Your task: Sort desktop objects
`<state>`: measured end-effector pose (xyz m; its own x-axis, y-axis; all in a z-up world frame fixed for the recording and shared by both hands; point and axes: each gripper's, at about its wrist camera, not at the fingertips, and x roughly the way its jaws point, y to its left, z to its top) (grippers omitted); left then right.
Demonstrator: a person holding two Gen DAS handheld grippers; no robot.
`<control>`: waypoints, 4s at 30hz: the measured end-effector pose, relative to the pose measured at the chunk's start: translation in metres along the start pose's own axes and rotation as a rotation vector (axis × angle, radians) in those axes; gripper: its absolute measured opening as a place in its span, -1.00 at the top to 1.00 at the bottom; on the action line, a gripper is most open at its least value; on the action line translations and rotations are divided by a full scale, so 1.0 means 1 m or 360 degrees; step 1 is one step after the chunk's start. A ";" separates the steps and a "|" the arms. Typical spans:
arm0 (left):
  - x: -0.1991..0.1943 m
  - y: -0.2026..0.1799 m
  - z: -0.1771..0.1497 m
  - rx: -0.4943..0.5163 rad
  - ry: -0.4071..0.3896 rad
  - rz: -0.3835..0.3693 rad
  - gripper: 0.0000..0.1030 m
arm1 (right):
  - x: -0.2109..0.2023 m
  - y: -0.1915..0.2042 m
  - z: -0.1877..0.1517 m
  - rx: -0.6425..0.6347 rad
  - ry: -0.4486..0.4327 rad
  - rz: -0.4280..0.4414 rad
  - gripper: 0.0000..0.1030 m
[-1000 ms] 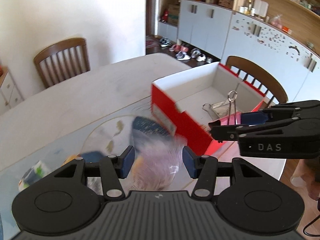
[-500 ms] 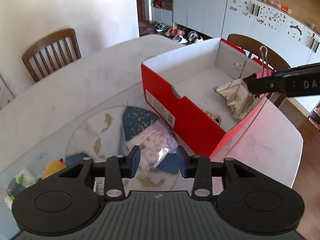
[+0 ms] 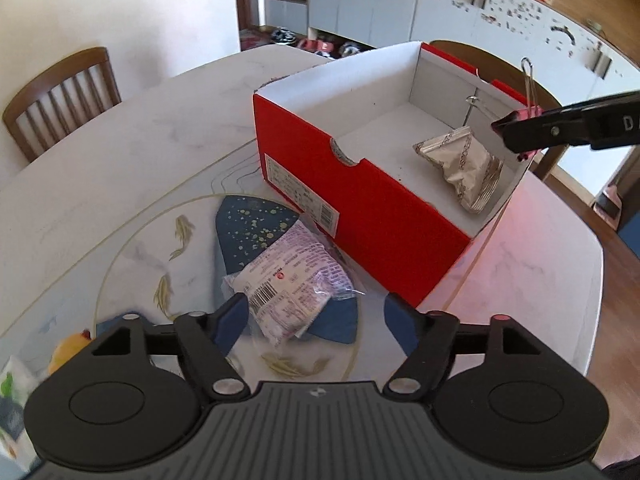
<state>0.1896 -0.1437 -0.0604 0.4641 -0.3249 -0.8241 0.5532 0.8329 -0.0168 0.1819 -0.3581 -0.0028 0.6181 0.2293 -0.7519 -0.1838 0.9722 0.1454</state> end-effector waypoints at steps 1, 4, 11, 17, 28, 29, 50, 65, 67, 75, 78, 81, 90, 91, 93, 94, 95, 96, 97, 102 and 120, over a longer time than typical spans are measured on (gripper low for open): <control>0.002 0.002 0.000 0.0016 -0.0004 -0.0011 -0.55 | 0.001 -0.001 0.000 0.0005 0.0006 -0.0004 0.05; 0.009 0.009 0.001 0.0077 -0.0014 -0.0057 -0.62 | 0.005 -0.002 0.000 0.0013 0.0024 -0.0024 0.05; 0.031 0.023 0.005 0.0291 -0.0040 -0.0194 -0.71 | 0.014 0.000 0.001 0.0019 0.0062 -0.0057 0.05; 0.052 0.029 0.009 0.0430 -0.0024 -0.0265 -0.71 | 0.022 0.001 0.005 0.0008 0.0089 -0.0077 0.05; 0.074 0.033 0.005 0.0512 0.0016 -0.0254 -0.71 | 0.034 0.001 0.012 -0.0002 0.0116 -0.0082 0.05; 0.074 0.032 0.005 0.0508 0.0007 -0.0248 -0.67 | 0.035 0.000 0.013 -0.0004 0.0118 -0.0081 0.05; 0.026 0.018 0.012 0.0269 -0.0001 -0.0145 0.01 | 0.036 -0.032 0.020 -0.0005 0.0115 0.0004 0.05; -0.030 -0.009 0.058 0.0153 -0.0114 -0.0142 0.01 | 0.024 -0.046 0.027 -0.0041 0.0074 0.0079 0.05; -0.027 -0.016 0.067 0.0157 -0.0109 -0.0130 0.01 | 0.024 -0.048 0.027 -0.0038 0.0076 0.0086 0.05; 0.000 -0.038 0.104 0.0149 -0.0063 -0.0095 0.01 | 0.030 -0.052 0.024 -0.0065 0.0109 0.0103 0.05; 0.013 -0.040 0.115 0.0127 -0.0042 -0.0091 0.01 | 0.034 -0.051 0.023 -0.0080 0.0120 0.0095 0.05; 0.027 -0.040 0.125 0.0105 -0.0009 -0.0083 0.01 | 0.038 -0.051 0.021 -0.0094 0.0139 0.0101 0.05; 0.069 -0.055 0.150 0.0140 0.0067 -0.0027 0.00 | 0.058 -0.051 0.018 -0.0189 0.0187 0.0146 0.05; 0.074 -0.056 0.152 0.0144 0.0079 -0.0033 0.00 | 0.061 -0.051 0.018 -0.0198 0.0194 0.0144 0.05; 0.084 -0.062 0.155 0.0173 0.0104 -0.0012 0.00 | 0.067 -0.050 0.017 -0.0234 0.0218 0.0140 0.05; 0.089 -0.064 0.155 0.0182 0.0118 -0.0005 0.00 | 0.070 -0.049 0.015 -0.0245 0.0227 0.0141 0.06; 0.095 -0.066 0.156 0.0184 0.0135 -0.0002 0.00 | 0.072 -0.050 0.015 -0.0254 0.0235 0.0139 0.06; 0.099 -0.067 0.156 0.0182 0.0146 0.0001 0.00 | 0.075 -0.050 0.014 -0.0259 0.0243 0.0132 0.06; 0.103 -0.068 0.155 0.0179 0.0162 0.0005 0.00 | 0.077 -0.050 0.014 -0.0264 0.0249 0.0128 0.06; 0.125 -0.069 0.155 0.0150 0.0233 0.0008 0.00 | 0.087 -0.049 0.013 -0.0286 0.0283 0.0124 0.06; 0.162 -0.067 0.151 0.0065 0.0468 0.0038 -0.02 | 0.110 -0.056 0.004 -0.0298 0.0434 0.0111 0.04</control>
<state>0.3324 -0.3201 -0.1070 0.2602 -0.1571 -0.9527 0.5746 0.8181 0.0221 0.2633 -0.3870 -0.0906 0.3766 0.2493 -0.8922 -0.3715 0.9229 0.1011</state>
